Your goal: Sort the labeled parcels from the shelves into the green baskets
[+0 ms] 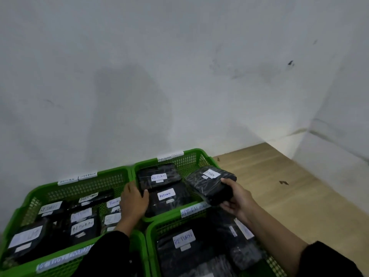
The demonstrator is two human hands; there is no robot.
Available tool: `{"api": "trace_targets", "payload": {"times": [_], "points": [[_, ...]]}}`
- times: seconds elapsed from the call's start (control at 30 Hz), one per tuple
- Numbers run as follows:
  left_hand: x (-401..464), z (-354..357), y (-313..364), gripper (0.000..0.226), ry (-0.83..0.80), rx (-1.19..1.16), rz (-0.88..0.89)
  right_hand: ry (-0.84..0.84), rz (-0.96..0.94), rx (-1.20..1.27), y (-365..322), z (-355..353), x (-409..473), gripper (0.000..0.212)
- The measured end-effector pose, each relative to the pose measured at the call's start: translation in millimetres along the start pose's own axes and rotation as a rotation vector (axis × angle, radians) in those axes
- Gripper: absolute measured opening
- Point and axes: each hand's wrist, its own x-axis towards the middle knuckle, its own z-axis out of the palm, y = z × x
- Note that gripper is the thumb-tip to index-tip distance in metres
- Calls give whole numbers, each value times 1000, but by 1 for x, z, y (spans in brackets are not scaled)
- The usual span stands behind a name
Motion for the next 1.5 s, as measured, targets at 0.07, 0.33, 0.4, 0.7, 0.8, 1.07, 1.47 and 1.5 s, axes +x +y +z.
{"api": "trace_targets", "payload": {"times": [0.07, 0.33, 0.4, 0.7, 0.8, 1.07, 1.47, 1.5], "points": [[6, 17, -11, 70, -32, 117, -18, 17, -5, -5, -6, 17, 27, 46], [7, 42, -34, 77, 23, 119, -15, 13, 85, 33, 12, 86, 119, 51], [7, 41, -32, 77, 23, 121, -22, -1, 138, 95, 17, 94, 133, 47], [7, 42, -30, 78, 29, 144, -32, 16, 193, 66, 22, 92, 150, 44], [7, 42, -29, 78, 25, 138, -35, -16, 189, 22, 21, 92, 144, 48], [6, 39, -28, 78, 17, 107, -2, -132, 135, -87, -1, 73, 115, 61], [18, 9, -29, 84, -204, -42, -77, -268, 29, -136, 5, 35, 18, 63], [21, 1, -26, 84, -214, -35, -80, -284, 33, -134, 7, 31, 7, 61]]}}
